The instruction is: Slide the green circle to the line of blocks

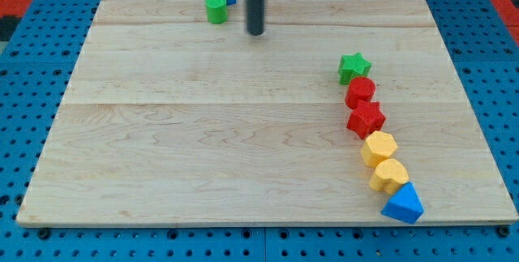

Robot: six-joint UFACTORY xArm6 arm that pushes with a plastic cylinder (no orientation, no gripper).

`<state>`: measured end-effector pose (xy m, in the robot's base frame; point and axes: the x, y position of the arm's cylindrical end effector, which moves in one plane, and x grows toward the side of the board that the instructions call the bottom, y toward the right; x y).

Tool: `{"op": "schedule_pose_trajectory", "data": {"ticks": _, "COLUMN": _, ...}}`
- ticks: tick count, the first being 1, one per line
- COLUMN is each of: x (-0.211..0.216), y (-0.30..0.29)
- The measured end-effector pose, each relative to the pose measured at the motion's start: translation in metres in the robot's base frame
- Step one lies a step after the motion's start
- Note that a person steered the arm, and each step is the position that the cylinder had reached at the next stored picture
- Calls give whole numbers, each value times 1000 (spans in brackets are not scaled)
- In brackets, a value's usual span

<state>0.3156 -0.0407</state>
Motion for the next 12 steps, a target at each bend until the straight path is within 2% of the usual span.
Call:
{"op": "schedule_pose_trajectory", "data": {"ticks": 1, "x": 50, "y": -102}}
{"op": "schedule_pose_trajectory", "data": {"ticks": 2, "x": -6, "y": -180}}
{"op": "schedule_pose_trajectory", "data": {"ticks": 3, "x": -62, "y": -176}}
{"op": "schedule_pose_trajectory", "data": {"ticks": 5, "x": -75, "y": -25}}
{"op": "schedule_pose_trajectory", "data": {"ticks": 6, "x": -75, "y": 8}}
{"op": "schedule_pose_trajectory", "data": {"ticks": 7, "x": -78, "y": -17}}
{"op": "schedule_pose_trajectory", "data": {"ticks": 9, "x": -105, "y": 94}}
{"op": "schedule_pose_trajectory", "data": {"ticks": 10, "x": -66, "y": 125}}
{"op": "schedule_pose_trajectory", "data": {"ticks": 11, "x": -71, "y": 137}}
{"op": "schedule_pose_trajectory", "data": {"ticks": 12, "x": -101, "y": 148}}
